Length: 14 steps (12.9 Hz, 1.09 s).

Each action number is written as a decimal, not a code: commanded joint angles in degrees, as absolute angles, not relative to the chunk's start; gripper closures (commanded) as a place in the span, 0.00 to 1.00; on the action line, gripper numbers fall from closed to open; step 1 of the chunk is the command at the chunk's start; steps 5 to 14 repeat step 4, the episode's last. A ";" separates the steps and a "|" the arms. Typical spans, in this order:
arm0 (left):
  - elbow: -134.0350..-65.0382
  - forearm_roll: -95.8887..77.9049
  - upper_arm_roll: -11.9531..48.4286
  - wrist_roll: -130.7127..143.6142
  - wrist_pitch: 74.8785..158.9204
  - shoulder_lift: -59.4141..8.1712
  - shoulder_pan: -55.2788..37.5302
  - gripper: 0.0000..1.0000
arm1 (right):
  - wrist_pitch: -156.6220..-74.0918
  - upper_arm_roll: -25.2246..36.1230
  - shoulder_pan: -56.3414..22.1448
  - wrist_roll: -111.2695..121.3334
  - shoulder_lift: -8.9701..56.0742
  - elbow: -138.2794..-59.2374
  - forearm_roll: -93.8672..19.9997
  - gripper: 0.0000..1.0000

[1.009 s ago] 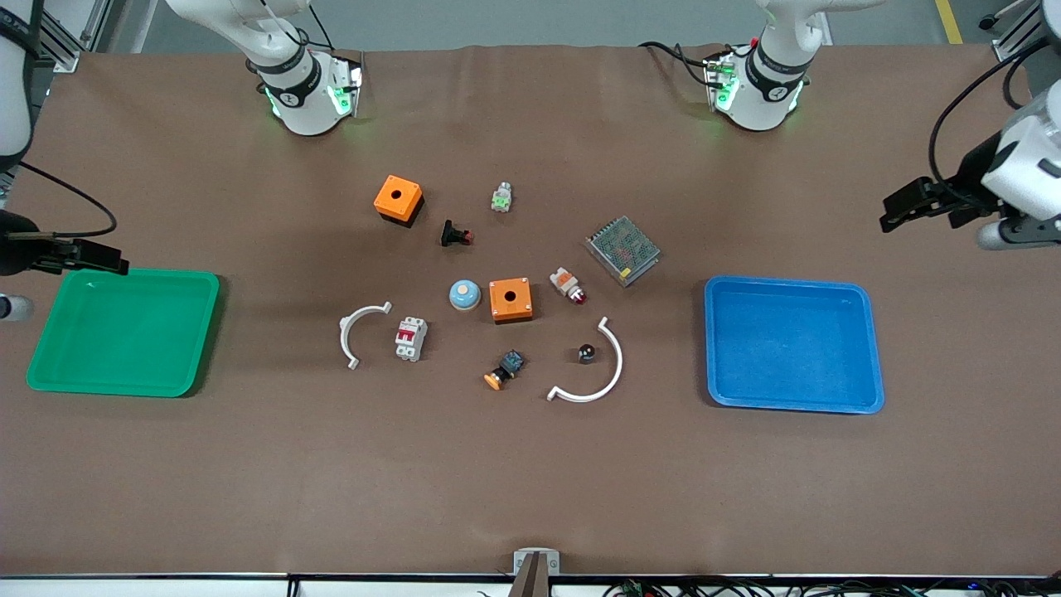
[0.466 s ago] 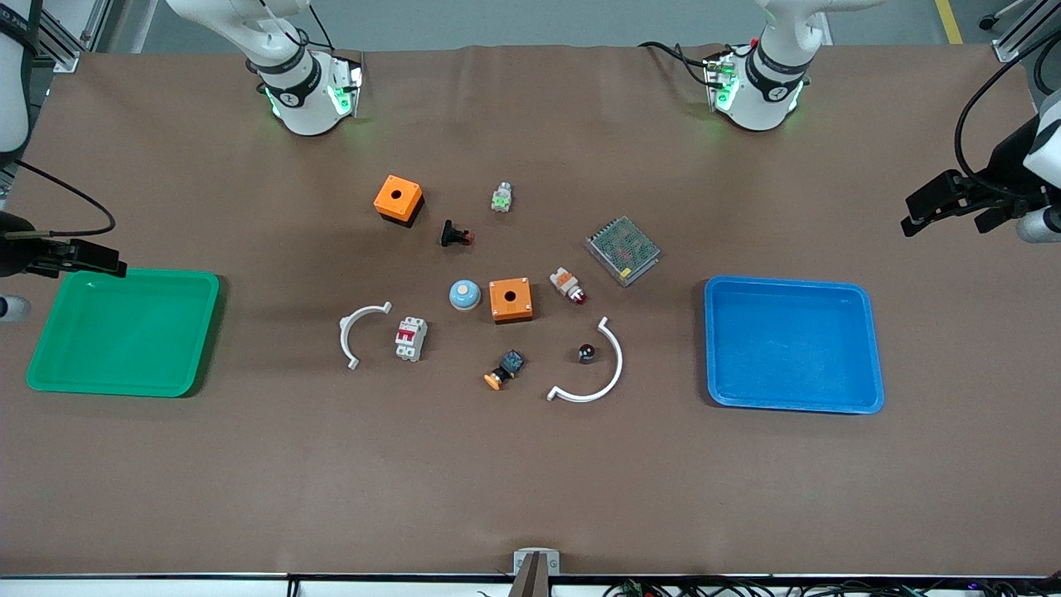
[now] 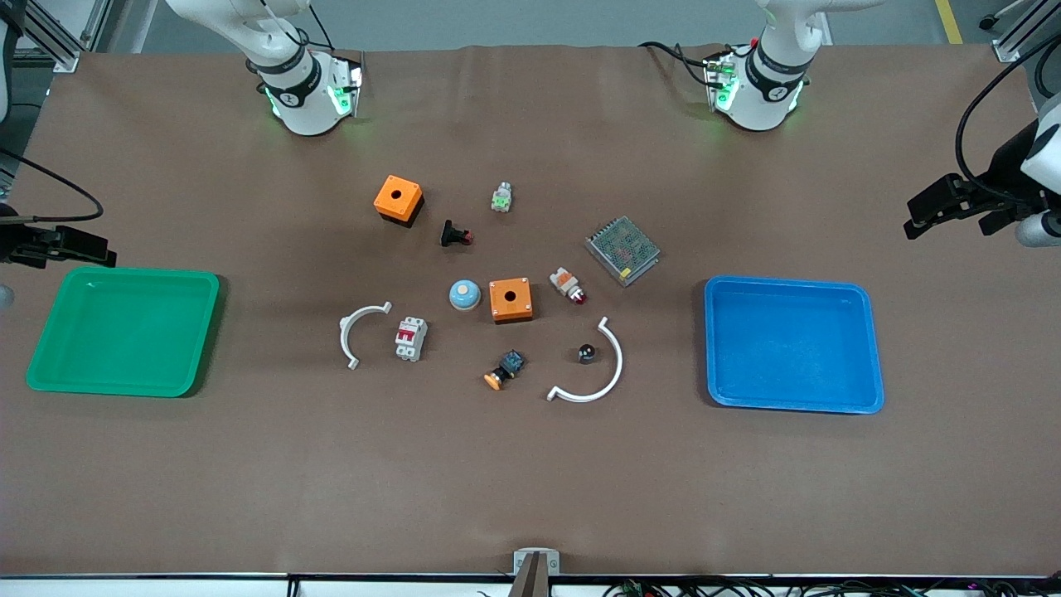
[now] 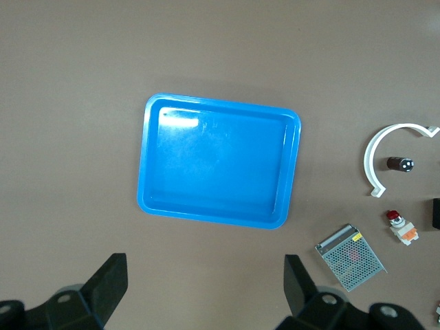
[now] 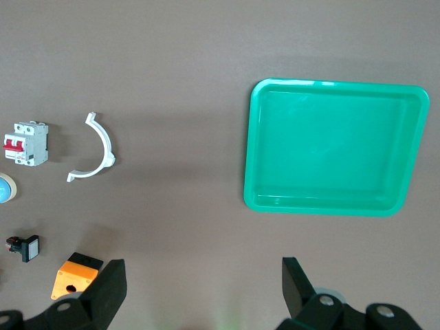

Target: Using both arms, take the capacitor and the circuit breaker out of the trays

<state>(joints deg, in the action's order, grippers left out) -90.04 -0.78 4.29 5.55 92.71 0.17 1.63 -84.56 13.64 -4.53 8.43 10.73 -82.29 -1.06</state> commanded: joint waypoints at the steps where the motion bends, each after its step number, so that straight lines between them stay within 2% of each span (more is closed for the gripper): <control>1: -88.51 -0.53 4.57 5.10 91.49 -0.26 1.76 0.00 | -81.32 13.27 -2.29 8.79 7.13 -82.18 -1.67 0.00; 4: -88.51 -0.53 4.57 5.10 91.49 -0.35 1.76 0.00 | -79.98 12.75 -3.42 8.09 5.37 -82.53 -1.58 0.00; 14: -88.51 -0.53 4.57 5.10 91.49 -0.35 1.76 0.00 | -79.98 12.75 -3.42 8.09 5.37 -82.53 -1.58 0.00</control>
